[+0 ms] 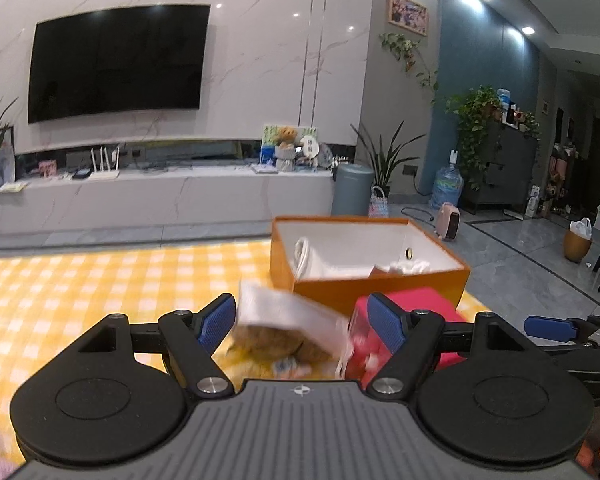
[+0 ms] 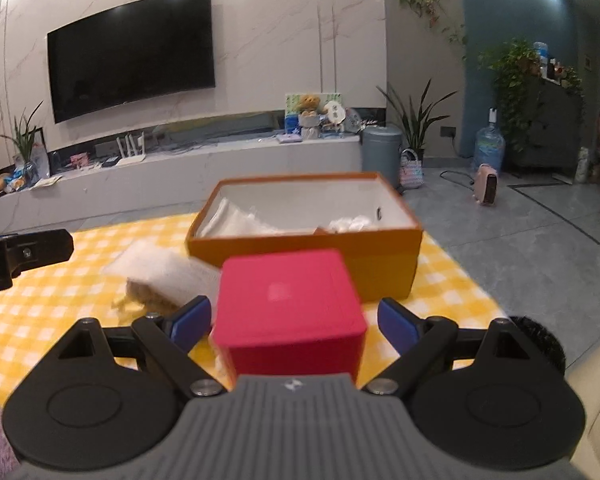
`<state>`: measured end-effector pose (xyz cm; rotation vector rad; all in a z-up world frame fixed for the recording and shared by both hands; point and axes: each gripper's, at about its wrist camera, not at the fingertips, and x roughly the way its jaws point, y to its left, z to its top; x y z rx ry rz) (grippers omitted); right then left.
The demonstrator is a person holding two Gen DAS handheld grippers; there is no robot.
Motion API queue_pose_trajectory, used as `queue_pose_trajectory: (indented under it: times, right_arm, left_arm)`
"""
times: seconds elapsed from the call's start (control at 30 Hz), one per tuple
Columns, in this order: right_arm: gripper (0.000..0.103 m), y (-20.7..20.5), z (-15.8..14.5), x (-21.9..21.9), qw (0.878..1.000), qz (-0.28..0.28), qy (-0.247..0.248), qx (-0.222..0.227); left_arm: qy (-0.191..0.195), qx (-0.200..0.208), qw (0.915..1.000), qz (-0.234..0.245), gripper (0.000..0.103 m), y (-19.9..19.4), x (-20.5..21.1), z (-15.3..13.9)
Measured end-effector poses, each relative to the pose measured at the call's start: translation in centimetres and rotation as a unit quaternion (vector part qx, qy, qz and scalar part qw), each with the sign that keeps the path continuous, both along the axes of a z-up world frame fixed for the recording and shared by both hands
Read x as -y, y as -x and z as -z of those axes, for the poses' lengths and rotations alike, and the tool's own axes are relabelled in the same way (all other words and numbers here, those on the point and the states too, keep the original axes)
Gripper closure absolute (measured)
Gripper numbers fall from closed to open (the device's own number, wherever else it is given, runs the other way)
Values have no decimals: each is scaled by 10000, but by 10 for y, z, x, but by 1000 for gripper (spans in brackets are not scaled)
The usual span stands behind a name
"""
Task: Organize soft objects
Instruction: 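Move both open tools back over the white mesh bag on the table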
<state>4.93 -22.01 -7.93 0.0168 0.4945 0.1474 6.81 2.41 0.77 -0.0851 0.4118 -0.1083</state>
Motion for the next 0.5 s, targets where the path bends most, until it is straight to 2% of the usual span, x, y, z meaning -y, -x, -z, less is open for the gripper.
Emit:
queue_pose_trajectory:
  times: [0.13, 0.23, 0.3, 0.5]
  right_arm:
    - [15, 7, 15, -14, 9996, -256, 104, -40]
    - [17, 12, 25, -27, 9980, -527, 329, 76]
    - [26, 12, 32, -36, 9961, -719, 510, 40]
    - [27, 9, 40, -55, 9937, -947, 602, -20]
  left_arm:
    - [-35, -198, 9998, 36, 15, 9, -9, 18]
    - [94, -466, 9989, -15, 15, 13, -20, 36]
    - [186, -591, 9981, -73, 16, 12, -27, 42]
    - [389, -650, 9970, -169, 16, 16, -46, 51]
